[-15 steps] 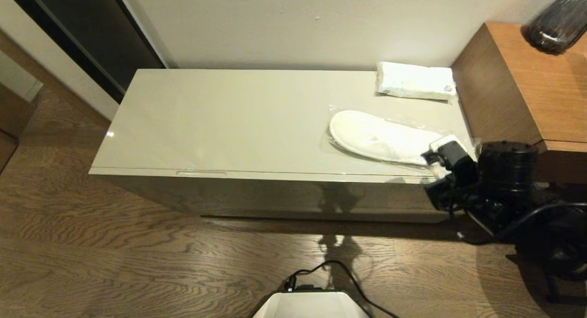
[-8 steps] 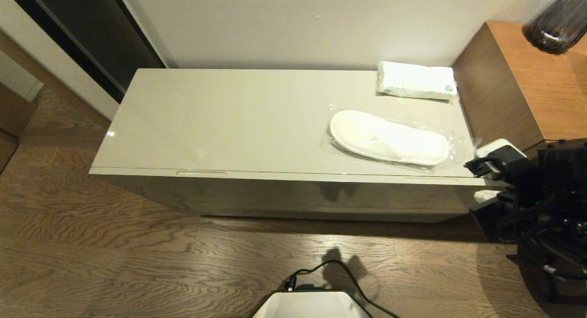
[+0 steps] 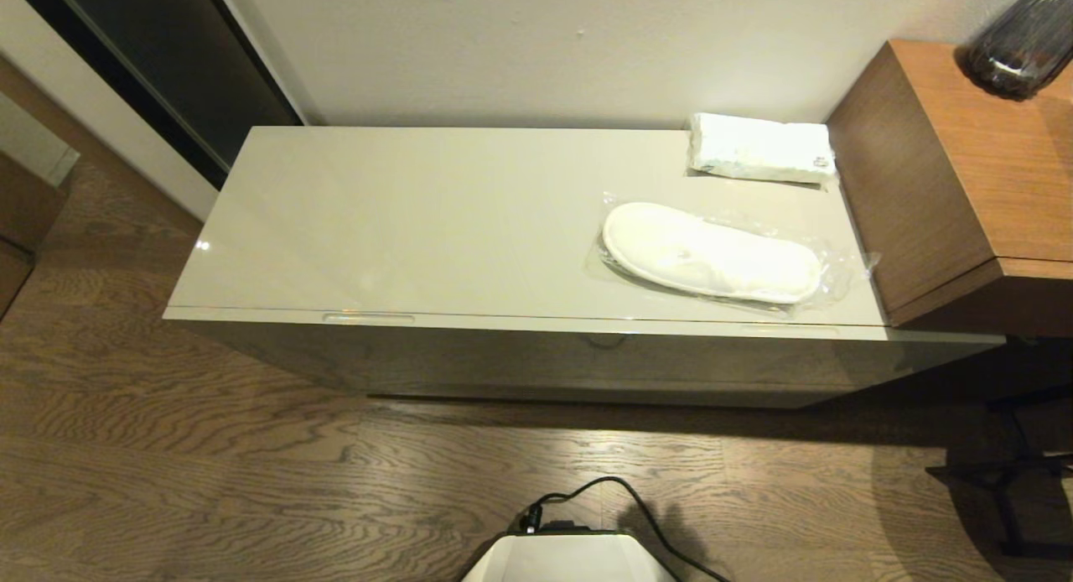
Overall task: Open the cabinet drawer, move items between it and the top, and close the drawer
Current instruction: Close the drawer
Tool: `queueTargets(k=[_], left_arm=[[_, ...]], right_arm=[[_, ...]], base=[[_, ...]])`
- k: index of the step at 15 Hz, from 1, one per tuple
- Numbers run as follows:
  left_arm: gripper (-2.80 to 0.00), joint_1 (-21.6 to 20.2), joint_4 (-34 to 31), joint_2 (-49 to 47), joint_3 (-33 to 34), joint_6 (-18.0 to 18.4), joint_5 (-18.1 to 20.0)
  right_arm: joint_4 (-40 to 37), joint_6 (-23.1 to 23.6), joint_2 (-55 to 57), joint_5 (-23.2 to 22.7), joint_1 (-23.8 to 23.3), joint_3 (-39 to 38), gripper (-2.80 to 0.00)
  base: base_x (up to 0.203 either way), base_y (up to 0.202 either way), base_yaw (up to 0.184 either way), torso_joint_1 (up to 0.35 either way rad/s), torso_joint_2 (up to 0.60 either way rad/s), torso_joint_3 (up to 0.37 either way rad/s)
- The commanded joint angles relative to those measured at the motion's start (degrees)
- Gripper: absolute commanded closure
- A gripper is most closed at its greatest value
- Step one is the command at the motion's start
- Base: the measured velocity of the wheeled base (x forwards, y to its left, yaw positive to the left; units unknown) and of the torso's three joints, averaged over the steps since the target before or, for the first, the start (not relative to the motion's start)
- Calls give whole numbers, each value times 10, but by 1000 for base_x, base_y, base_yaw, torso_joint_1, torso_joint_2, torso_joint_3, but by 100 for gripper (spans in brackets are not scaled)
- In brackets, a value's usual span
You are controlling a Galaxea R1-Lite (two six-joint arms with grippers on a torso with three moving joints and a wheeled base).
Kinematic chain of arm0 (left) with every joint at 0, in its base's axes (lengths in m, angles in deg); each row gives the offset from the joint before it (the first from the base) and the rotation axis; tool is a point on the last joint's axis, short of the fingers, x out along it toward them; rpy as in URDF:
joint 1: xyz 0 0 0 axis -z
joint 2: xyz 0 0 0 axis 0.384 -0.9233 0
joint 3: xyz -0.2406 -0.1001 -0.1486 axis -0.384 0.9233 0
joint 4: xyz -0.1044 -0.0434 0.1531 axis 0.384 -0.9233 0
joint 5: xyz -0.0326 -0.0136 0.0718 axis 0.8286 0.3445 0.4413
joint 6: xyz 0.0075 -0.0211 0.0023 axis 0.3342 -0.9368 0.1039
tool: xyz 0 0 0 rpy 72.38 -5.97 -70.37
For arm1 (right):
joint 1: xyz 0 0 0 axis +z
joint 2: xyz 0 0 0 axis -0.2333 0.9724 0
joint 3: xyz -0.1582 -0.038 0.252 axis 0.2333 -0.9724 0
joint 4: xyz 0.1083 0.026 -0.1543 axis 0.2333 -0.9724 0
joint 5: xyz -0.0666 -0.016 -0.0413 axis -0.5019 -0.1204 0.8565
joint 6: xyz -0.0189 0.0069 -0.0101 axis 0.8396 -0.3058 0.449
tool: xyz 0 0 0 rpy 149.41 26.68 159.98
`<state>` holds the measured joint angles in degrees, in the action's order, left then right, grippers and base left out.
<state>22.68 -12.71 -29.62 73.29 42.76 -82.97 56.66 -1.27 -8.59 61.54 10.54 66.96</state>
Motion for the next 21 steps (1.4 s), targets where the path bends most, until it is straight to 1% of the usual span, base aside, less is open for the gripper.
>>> queueTargets(k=[1,4,5,6,8,9,10,11,12,13,15,16,17,18,19,20,21], left_arm=[[0,0,-1,-1,0,0,0],[0,0,-1,-1,0,0,0],[0,0,-1,-1,0,0,0],[0,0,0,-1,0,0,0],[0,0,-1,-1,0,0,0],[0,0,0,-1,0,0,0],[0,0,0,-1,0,0,0],[0,0,0,-1,0,0,0],[0,0,0,-1,0,0,0],[0,0,0,-1,0,0,0],[0,0,-1,-1,0,0,0],[0,0,0,-1,0,0,0],[0,0,0,-1,0,0,0],[0,0,0,-1,0,0,0],[0,0,0,-1,0,0,0],[0,0,0,-1,0,0,0],[0,0,0,-1,0,0,0]], right_arm=[[-52,-2,-131,3,-5,11,0],[-160,-6,-228,21,-31,13,0],[-188,-11,-253,22,-45,11,0],[-215,-16,-270,13,-73,9,0],[-258,-24,-295,-31,-127,8,0],[-291,-33,-314,-65,-147,7,0],[-333,-53,-321,-92,-153,9,0],[-347,-71,-322,-117,-156,11,0],[-347,-75,-318,-142,-166,11,0],[-354,-82,-320,-153,-183,5,0],[-385,-105,-320,-159,-185,-1,0],[-381,-106,-321,-162,-185,-2,0],[-382,-108,-321,-177,-185,-1,0],[-381,-103,-321,-212,-185,3,0],[-380,-98,-321,-229,-188,7,0],[-379,-97,-321,-229,-200,8,0],[-379,-96,-320,-229,-222,9,0]], base=[[0,0,0,0,0,0],[0,0,0,0,0,0],[0,0,0,0,0,0],[0,0,0,0,0,0],[0,0,0,0,0,0],[0,0,0,0,0,0],[0,0,0,0,0,0],[0,0,0,0,0,0],[0,0,0,0,0,0],[0,0,0,0,0,0],[0,0,0,0,0,0],[0,0,0,0,0,0],[0,0,0,0,0,0],[0,0,0,0,0,0],[0,0,0,0,0,0],[0,0,0,0,0,0],[0,0,0,0,0,0]])
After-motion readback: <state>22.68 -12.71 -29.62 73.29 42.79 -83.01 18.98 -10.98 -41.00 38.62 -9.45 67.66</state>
